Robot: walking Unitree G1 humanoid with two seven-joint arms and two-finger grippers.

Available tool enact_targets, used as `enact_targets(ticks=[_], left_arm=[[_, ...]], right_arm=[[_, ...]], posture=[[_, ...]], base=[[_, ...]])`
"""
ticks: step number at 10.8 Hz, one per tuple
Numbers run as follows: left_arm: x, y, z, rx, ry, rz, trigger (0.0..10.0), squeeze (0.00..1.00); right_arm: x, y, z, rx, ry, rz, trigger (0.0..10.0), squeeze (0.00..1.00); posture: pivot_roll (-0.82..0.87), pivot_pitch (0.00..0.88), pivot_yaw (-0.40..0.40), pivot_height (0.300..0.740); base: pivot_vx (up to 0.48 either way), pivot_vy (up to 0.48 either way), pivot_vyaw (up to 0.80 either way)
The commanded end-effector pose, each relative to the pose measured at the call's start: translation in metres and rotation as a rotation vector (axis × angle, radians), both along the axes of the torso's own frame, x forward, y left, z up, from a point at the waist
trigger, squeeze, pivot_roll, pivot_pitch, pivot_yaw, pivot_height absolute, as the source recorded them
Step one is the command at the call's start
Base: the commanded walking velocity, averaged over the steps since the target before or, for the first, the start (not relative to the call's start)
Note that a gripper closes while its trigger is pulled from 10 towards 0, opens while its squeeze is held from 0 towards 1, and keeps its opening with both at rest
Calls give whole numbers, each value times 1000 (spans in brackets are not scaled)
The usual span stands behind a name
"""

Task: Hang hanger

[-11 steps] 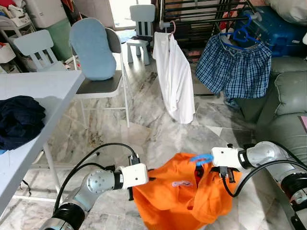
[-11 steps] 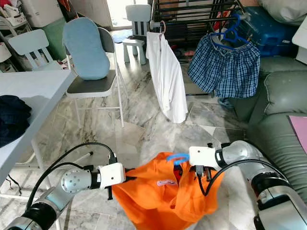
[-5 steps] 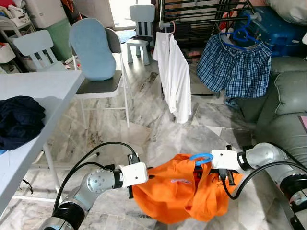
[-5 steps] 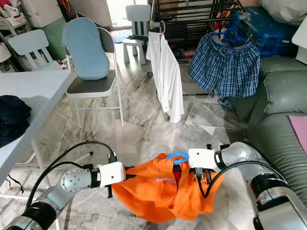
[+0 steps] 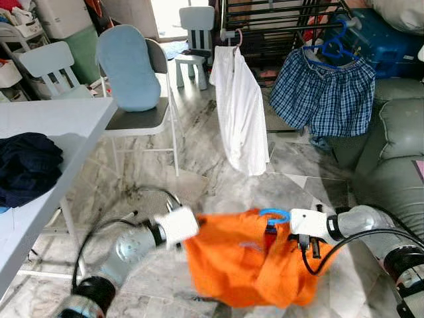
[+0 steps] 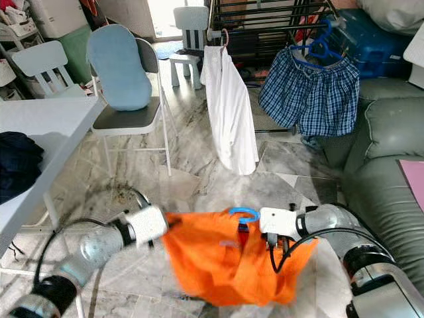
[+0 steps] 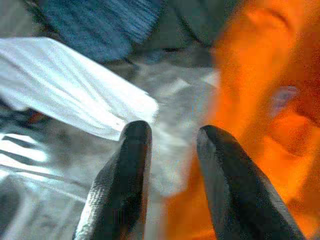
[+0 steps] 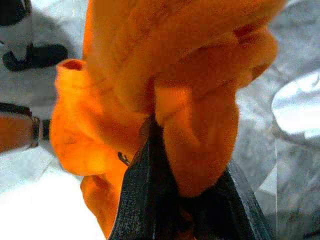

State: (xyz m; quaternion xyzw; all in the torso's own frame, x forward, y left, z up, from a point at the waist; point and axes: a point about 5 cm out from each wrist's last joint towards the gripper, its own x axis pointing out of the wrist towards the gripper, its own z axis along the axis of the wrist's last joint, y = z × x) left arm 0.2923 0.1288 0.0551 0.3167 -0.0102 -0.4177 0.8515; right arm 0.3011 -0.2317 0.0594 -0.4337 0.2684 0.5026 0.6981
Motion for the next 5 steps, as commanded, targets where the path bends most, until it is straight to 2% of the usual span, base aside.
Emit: enact_targets(ticks=[1, 3, 4, 5], left_arm=[[4, 8, 3, -9, -14, 34, 10000, 1000], [-5, 7, -7, -63, 50, 46, 10000, 1000], [-4, 10, -11, -137, 93, 133, 10000, 1000], [-3, 18, -21, -248, 164, 307, 10000, 1000]], right_arm=[[7, 5, 5, -1, -34, -2, 0, 0], [4, 6, -7, -30, -36, -55, 0, 0], [4, 7, -13, -25, -58, -126, 0, 0], [5, 9, -21, 6, -84, -255, 0, 0]], posture=[[-161, 0, 110, 740], [-161, 0, 110, 740], [-161, 0, 110, 740], [-164, 0, 114, 740]], base=[[0, 0, 0], [0, 0, 0], [0, 0, 0], [0, 0, 0]])
